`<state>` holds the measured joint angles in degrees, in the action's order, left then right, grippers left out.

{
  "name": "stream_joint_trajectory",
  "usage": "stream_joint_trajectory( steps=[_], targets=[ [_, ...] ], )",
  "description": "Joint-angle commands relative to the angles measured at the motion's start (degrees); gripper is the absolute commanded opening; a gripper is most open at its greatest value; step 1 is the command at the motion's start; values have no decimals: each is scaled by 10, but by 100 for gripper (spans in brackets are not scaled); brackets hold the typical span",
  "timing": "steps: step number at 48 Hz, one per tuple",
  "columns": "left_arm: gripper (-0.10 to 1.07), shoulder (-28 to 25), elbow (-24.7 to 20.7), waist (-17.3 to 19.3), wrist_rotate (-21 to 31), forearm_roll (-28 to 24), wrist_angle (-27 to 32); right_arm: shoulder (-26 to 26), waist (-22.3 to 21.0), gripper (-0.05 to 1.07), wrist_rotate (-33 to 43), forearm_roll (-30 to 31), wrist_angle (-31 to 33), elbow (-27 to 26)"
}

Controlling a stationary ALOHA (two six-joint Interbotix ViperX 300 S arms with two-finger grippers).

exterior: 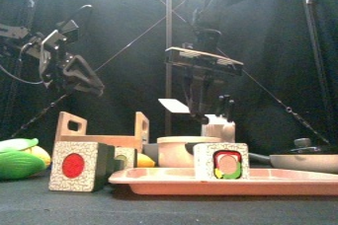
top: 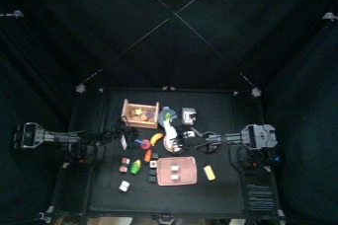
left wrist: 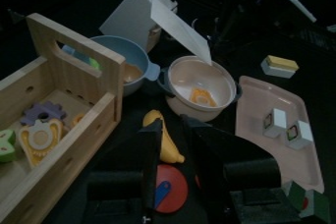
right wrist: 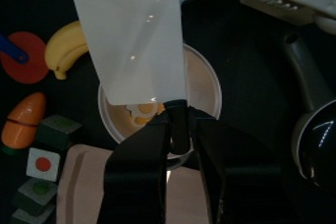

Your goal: Grab cleaver with other hand

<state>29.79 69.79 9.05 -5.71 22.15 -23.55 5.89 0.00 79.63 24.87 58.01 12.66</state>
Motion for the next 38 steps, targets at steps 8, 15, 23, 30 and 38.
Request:
stream_joint_trajectory(
  steps=[8,15,23,30,38],
  targets=[
    [67,-9,-48,-40,4,4,-39,-79,35,54,-30,56,-5,18],
    [68,-42,-93,-56,22,19,-80,-111,58,54,-25,123,-37,46],
    [75,-82,-141,-59,50,29,-91,-119,61,54,-24,136,-59,73],
    [88,-118,-163,-63,54,30,-105,-119,59,54,-25,144,-61,85],
    [93,-156,-192,-71,57,43,-149,-119,58,54,-28,148,-62,87]
  ],
)
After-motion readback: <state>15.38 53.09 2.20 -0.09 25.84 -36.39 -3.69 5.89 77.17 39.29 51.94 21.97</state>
